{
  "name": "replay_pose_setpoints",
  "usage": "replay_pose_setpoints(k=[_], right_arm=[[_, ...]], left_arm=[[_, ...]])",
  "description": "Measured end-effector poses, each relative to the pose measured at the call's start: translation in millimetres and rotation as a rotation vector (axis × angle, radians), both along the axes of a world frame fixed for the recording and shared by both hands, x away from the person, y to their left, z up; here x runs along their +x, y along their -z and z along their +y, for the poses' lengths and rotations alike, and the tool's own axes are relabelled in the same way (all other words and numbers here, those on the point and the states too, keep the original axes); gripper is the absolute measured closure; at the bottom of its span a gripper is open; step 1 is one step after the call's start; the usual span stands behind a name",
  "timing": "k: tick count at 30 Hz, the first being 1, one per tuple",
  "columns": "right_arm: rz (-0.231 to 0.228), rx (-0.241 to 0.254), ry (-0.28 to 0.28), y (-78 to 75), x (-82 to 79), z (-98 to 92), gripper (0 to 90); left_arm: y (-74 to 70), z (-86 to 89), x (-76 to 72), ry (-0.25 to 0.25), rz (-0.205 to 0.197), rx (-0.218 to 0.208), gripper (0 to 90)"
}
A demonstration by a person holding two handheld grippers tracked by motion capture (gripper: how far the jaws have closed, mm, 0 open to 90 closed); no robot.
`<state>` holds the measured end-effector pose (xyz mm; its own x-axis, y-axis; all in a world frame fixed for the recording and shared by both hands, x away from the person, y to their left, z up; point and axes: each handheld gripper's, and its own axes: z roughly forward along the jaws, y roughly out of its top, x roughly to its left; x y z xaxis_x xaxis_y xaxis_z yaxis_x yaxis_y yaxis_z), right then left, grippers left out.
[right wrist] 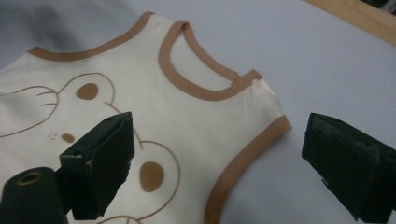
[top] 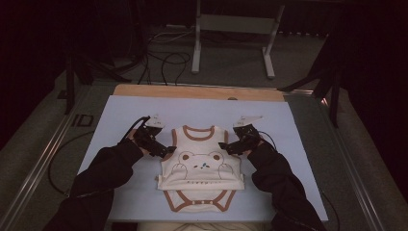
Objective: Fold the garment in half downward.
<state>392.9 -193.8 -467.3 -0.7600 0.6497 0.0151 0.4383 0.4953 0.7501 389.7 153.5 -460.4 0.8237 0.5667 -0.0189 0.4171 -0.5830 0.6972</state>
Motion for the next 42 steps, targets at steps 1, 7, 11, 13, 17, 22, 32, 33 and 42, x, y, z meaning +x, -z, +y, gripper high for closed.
replay_pose_setpoints(k=[1,7,11,13,17,22,32,33,42], right_arm=[[0.006,0.001,0.003,0.8,2.7,-0.1,9.5],[0.03,0.011,-0.012,6.4,15.3,0.9,12.8],[0.043,0.003,-0.015,10.8,24.2,1.9,13.2],[0.055,0.006,-0.009,12.5,28.8,2.8,13.4],[0.062,0.0,0.001,15.7,37.2,3.0,13.4],[0.075,-0.009,0.004,21.0,46.9,3.2,13.6],[0.094,-0.034,-0.006,33.2,62.4,3.4,21.7],[0.09,-0.043,-0.006,34.4,64.3,3.0,23.4],[0.095,-0.078,-0.016,43.5,76.3,3.2,35.1]], left_arm=[[0.8,-0.1,1.9,0.001,0.001,0.001,0.7],[8.4,-3.7,14.8,0.0,0.015,-0.005,0.7],[13.7,-6.3,23.5,-0.006,0.018,-0.006,0.8],[17.3,-7.9,27.3,-0.008,0.027,-0.007,0.7],[23.1,-9.8,33.1,-0.005,0.033,0.004,0.8],[28.3,-12.8,40.0,0.001,0.075,0.028,0.8],[32.4,-14.0,56.2,-0.035,0.042,0.015,15.3],[33.7,-14.7,58.0,-0.034,0.04,0.021,16.4],[43.7,-17.6,69.5,-0.045,0.062,0.041,20.0]])
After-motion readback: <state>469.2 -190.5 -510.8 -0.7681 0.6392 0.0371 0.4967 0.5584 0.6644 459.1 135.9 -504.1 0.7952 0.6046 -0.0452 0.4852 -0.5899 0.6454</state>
